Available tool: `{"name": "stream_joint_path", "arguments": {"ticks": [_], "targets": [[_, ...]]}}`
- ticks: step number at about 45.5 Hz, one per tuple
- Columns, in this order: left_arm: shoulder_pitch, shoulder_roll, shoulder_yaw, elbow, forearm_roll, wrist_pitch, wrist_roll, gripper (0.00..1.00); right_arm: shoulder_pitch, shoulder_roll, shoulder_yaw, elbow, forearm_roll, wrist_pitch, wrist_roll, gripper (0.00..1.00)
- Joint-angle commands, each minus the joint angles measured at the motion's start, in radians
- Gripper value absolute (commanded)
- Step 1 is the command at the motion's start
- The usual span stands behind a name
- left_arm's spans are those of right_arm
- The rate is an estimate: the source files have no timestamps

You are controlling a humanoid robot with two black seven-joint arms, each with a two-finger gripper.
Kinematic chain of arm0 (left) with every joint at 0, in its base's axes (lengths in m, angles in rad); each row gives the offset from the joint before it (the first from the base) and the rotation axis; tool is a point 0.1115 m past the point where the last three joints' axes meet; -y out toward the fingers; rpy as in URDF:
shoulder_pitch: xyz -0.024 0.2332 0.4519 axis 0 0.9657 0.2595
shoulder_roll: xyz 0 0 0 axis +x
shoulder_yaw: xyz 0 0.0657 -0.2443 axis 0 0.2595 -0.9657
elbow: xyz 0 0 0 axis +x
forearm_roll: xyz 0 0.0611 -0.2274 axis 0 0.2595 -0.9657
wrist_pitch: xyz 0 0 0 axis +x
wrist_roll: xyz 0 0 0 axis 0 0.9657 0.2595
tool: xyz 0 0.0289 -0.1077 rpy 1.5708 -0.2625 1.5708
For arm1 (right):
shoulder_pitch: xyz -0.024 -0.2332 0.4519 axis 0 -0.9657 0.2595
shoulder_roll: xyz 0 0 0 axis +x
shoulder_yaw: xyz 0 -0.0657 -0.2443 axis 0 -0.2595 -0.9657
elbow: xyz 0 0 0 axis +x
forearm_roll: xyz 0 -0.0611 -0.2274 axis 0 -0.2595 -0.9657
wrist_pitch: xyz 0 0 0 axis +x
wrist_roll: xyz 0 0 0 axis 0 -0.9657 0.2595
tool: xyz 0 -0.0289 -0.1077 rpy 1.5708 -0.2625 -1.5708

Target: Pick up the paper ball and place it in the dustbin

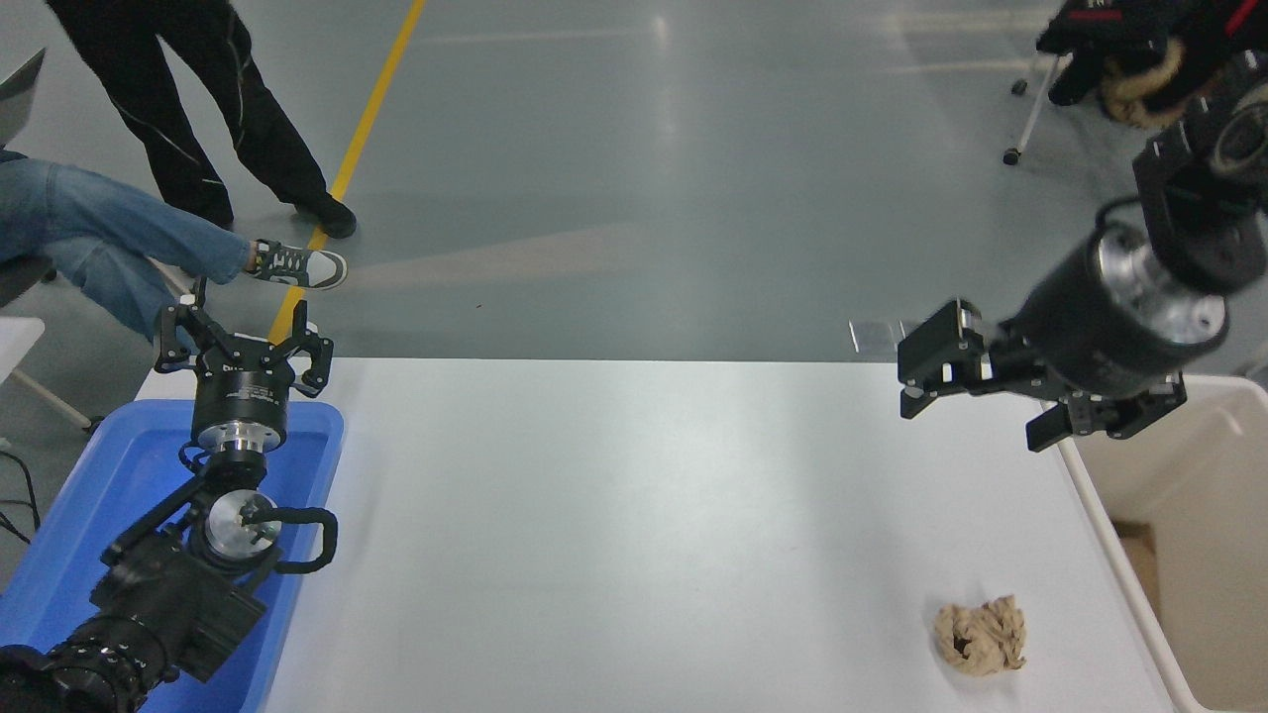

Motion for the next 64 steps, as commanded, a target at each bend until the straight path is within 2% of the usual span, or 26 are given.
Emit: {"name": "stream_joint_path", "arguments": {"ticks": [1,12,47,49,53,54,59,64], "targets": [[0.0,0.0,0.0,0.001,0.002,0.0,0.002,0.99,-0.37,-0.029,0.043,-0.012,-0.075,-0.277,-0.002,1.0],[-0.002,0.0,0.002,-0.001,0.002,0.0,0.002,0.99,-0.659,-0.026,0.146,-0.121,-0.075,-0.409,-0.006,1.0],[-0.002,0.0,0.002,-0.001,0.002,0.0,0.002,0.99,-0.995,-0.026,0.324,-0.476,-0.083,-0.463,-0.008,0.99],[-0.002,0.0,0.002,0.001,0.002,0.0,0.0,0.99,-1.002,-0.024,0.327,-0.476,-0.084,-0.463,-0.008,0.94],[-0.002,0.0,0.002,0.001,0.002,0.0,0.002,0.99,-1.007,-0.024,0.33,-0.474,-0.101,-0.462,-0.008,0.75],[-0.002,0.0,0.002,-0.001,0.002,0.0,0.002,0.99,-1.009,-0.024,0.33,-0.474,-0.114,-0.462,-0.008,0.66],[-0.002,0.0,0.003,-0.001,0.002,0.0,0.002,0.99,-0.998,-0.035,0.323,-0.465,-0.137,-0.442,-0.008,0.0],[-0.002,0.0,0.003,-0.001,0.002,0.0,0.002,0.99,-0.972,-0.046,0.315,-0.459,-0.141,-0.439,-0.008,0.0]]}}
